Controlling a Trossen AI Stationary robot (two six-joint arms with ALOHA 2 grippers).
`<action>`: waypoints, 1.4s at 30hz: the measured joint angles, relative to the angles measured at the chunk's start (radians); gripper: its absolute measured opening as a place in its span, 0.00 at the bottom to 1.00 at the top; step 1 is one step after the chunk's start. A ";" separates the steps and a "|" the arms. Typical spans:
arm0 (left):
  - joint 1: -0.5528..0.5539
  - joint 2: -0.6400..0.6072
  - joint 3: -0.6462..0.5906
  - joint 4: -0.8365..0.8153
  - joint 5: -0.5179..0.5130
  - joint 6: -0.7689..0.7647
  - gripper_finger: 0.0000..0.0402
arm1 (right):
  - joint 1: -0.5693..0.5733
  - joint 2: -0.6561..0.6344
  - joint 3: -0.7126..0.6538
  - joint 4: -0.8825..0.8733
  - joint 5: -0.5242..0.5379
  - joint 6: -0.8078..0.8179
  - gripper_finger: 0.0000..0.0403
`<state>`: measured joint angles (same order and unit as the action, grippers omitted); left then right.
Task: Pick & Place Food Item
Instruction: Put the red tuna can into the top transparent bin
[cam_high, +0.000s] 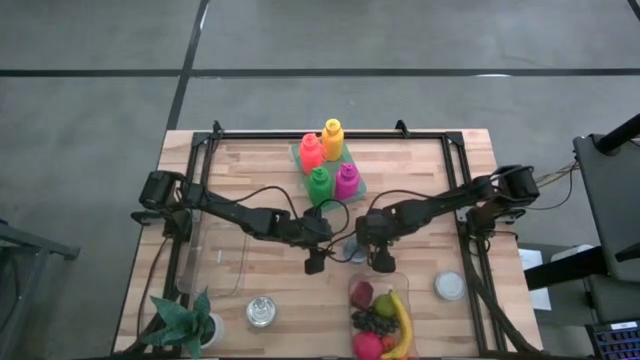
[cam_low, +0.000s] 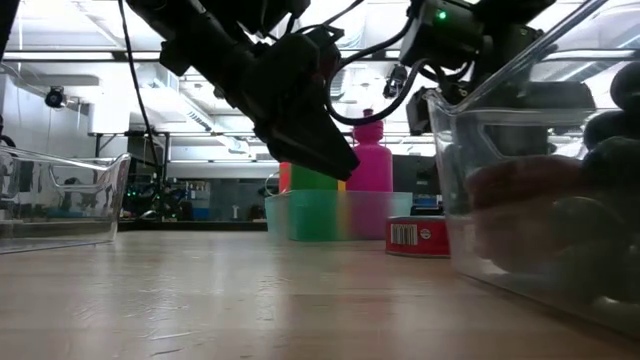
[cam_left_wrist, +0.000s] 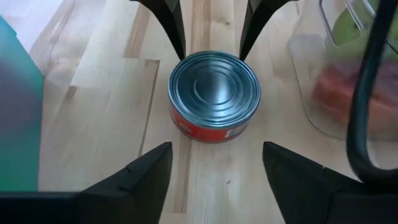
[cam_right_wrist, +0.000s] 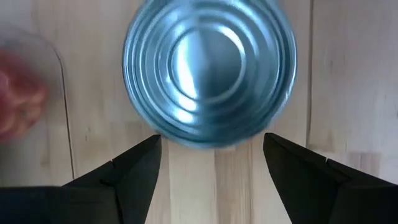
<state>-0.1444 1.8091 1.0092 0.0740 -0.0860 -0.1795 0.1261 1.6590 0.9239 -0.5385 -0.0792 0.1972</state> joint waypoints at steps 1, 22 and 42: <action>0.000 0.000 -0.001 0.000 0.000 0.000 0.61 | 0.000 0.005 0.007 0.000 0.000 -0.002 0.69; 0.000 -0.001 -0.001 -0.031 0.000 -0.008 0.53 | -0.039 0.060 0.068 0.139 0.010 -0.017 0.69; 0.001 -0.002 0.000 -0.139 0.035 -0.064 0.53 | -0.079 0.028 0.095 0.129 0.028 0.121 0.69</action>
<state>-0.1436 1.8072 1.0088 -0.0655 -0.0513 -0.2432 0.0471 1.6870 1.0192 -0.4093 -0.0513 0.3187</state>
